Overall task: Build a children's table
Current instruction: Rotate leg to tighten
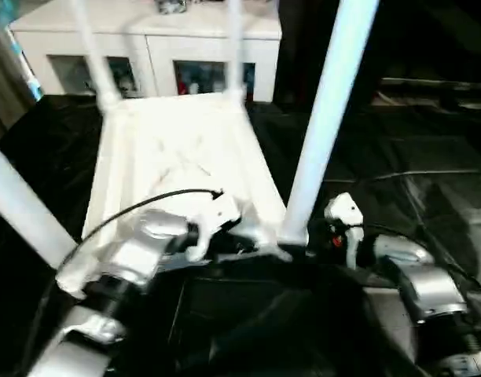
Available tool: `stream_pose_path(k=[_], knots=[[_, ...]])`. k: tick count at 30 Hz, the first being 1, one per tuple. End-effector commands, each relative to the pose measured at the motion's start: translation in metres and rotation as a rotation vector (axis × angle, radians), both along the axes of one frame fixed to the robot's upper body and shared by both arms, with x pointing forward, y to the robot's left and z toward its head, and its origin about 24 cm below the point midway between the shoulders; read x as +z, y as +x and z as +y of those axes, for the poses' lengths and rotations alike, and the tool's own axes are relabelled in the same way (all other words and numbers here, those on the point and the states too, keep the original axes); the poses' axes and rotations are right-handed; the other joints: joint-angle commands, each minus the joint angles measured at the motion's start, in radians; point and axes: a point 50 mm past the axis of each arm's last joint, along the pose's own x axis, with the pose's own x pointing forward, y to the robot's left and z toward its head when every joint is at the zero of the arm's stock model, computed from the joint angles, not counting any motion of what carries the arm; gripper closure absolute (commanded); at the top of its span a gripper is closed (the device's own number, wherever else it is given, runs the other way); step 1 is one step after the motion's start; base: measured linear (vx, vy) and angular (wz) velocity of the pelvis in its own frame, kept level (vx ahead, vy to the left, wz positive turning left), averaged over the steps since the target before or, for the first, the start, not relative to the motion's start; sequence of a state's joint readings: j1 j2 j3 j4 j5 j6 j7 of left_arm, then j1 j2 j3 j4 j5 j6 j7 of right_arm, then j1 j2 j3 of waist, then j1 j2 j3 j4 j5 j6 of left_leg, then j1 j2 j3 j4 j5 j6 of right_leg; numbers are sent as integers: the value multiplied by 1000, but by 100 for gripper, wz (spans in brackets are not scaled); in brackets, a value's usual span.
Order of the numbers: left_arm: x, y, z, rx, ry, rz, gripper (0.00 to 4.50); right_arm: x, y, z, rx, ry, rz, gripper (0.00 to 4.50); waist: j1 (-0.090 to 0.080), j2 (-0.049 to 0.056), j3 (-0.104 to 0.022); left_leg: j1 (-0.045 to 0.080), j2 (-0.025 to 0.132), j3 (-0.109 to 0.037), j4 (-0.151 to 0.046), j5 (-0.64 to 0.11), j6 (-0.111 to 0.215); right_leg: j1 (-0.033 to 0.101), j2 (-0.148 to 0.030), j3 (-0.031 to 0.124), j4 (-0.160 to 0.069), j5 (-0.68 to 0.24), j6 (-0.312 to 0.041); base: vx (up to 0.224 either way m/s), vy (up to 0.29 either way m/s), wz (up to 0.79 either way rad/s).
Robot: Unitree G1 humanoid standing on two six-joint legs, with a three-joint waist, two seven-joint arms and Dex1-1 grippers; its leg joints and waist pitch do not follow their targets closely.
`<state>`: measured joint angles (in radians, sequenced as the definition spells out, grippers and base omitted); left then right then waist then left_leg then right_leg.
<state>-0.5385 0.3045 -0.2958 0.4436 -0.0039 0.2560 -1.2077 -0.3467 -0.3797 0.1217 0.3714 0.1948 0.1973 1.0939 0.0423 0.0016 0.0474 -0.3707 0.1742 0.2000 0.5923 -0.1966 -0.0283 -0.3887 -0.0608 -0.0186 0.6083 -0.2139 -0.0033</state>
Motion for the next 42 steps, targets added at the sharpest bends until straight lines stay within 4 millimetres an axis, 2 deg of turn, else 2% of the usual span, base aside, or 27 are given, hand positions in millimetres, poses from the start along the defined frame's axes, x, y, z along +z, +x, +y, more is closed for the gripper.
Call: stream_pose_path(k=[1, 6, 7, 14, 16, 18, 19, 20, 21, 22, 24, 25, 27, 28, 29, 30, 31, 32, 35, 36, 37, 38, 42], knots=[[3, -6, -10, -83, -34, 11, 450, 0, -4, 8, 80, 8, 28, 77, 1, -6, -55, 15, 65, -25, -65, -123, 91, 38, -76, 33, -60, -13, -297, 0, 0, 0], [4, -6, 0, -89, -18, 21, 450, 0, -5, 9, 135, -2, 38, 101, 2, -7, -52, 17, 64, -25, -69, -162, 62, 38, -80, 36, -67, -87, -286, 0, 0, 0], [5, -6, 0, -85, -18, 18, 450, 0, -5, 11, 140, 2, 37, 119, 3, -10, -53, 17, 64, -25, -68, -160, 59, 38, -79, 36, -66, -89, -284, 0, 0, 0], [4, 0, -2, 5, -18, -21, 450, -6, -8, 21, 117, 28, 56, 168, 4, -9, -54, 16, 63, -24, -66, -127, 68, 39, -79, 36, -61, -35, -290, 0, 0, 0], [3, 4, -6, 64, -21, -36, 450, -13, -5, 23, 13, 13, 53, 175, 3, -8, -50, 18, 62, -25, -68, -157, 55, 36, -81, 37, -68, -91, -282, 0, 0, 0], [1, 9, -13, 131, -25, -51, 450, -22, 1, 25, -127, -12, 53, 180, -3, -7, -45, 22, 61, -29, -74, -216, 15, 32, -83, 37, -80, -215, -259, 0, 0, 0], [1, 9, -14, 136, -26, -52, 450, -23, 1, 25, -134, -13, 53, 180, -3, -7, -45, 22, 61, -29, -74, -216, 15, 32, -83, 37, -80, -215, -259, 0, 0, 0], [-1, 15, -26, 225, -38, -68, 450, -32, 4, 32, -268, -25, 63, 181, -13, -6, -42, 22, 60, -32, -79, -259, -10, 29, -80, 38, -87, -284, -237, 0, 0, 0], [-1, 15, -27, 235, -39, -70, 450, -33, 4, 33, -283, -26, 64, 181, -15, -3, -42, 21, 58, -34, -80, -267, -16, 29, -80, 38, -89, -305, -226, 0, 0, 0], [-1, 16, -29, 251, -41, -71, 450, -35, 4, 34, -305, -27, 66, 182, -18, -5, -41, 25, 58, -35, -82, -293, -26, 25, -79, 38, -93, -342, -210, 0, 0, 0], [-4, 17, -45, 310, -54, -68, 450, -39, 5, 50, -390, -5, 76, 182, -21, 6, -41, 25, 57, -39, -83, -318, -31, 22, -79, 41, -97, -361, -196, 0, 0, 0], [-4, 17, -45, 310, -54, -68, 450, -39, 5, 50, -390, -5, 76, 182, -24, 1, -39, 25, 56, -37, -84, -328, -31, 20, -77, 41, -100, -372, -190, 0, 0, 0], [-5, 16, -56, 321, -66, -65, 450, -38, 4, 65, -387, 24, 84, 182, -24, 0, -40, 25, 53, -40, -83, -342, -24, 19, -80, 42, -105, -424, -168, 0, 0, 0], [-5, 15, -60, 316, -72, -66, 450, -36, 4, 71, -371, 46, 82, 182, -24, 0, -41, 27, 54, -39, -82, -341, -20, 18, -80, 43, -107, -428, -165, 0, 0, 0], [-5, 15, -60, 315, -73, -66, 450, -36, 4, 72, -369, 48, 82, 182, -24, 6, -40, 27, 53, -40, -82, -344, -17, 16, -80, 44, -108, -431, -163, 0, 0, 0], [-5, 15, -62, 309, -76, -69, 450, -34, 3, 77, -351, 63, 78, 147, -26, 6, -42, 23, 53, -39, -83, -335, -13, 18, -78, 43, -108, -414, -161, 0, 0, 0], [-4, 15, -63, 295, -80, -69, 450, -31, 3, 78, -321, 86, 80, 147, -26, 5, -43, 23, 54, -39, -84, -333, -11, 18, -78, 43, -107, -407, -161, 0, 0, 0], [-4, 15, -63, 295, -80, -69, 450, -31, 3, 78, -321, 86, 80, 113, -26, 7, -43, 23, 54, -39, -84, -332, -9, 18, -77, 43, -106, -396, -165, 0, 0, 0], [-2, 14, -60, 260, -84, -74, 450, -25, 1, 77, -260, 98, 62, 101, -28, 5, -44, 20, 55, -39, -85, -334, -4, 19, -78, 42, -105, -384, -170, 0, 0, 0], [-1, 12, -51, 209, -78, -78, 450, -21, -2, 70, -169, 84, 29, 86, -27, 6, -45, 20, 56, -40, -86, -331, -1, 20, -78, 42, -104, -377, -171, 0, 0, 0], [-1, 12, -50, 199, -78, -79, 450, -20, -3, 68, -153, 81, 24, 86, -26, 1, -46, 19, 56, -39, -85, -324, 5, 23, -78, 42, -105, -367, -170, 0, 0, 0], [0, 9, -40, 132, -77, -77, 450, -17, -5, 57, -81, 69, 13, 86, -21, 5, -50, 19, 58, -37, -82, -293, 15, 24, -78, 43, -99, -308, -182, 0, 0, 0], [3, 1, -23, 22, -67, -62, 450, -12, -8, 36, 9, 48, 14, 86, -16, 4, -54, 9, 59, -34, -77, -216, 53, 35, -81, 41, -83, -176, -222, 0, 0, 0]])
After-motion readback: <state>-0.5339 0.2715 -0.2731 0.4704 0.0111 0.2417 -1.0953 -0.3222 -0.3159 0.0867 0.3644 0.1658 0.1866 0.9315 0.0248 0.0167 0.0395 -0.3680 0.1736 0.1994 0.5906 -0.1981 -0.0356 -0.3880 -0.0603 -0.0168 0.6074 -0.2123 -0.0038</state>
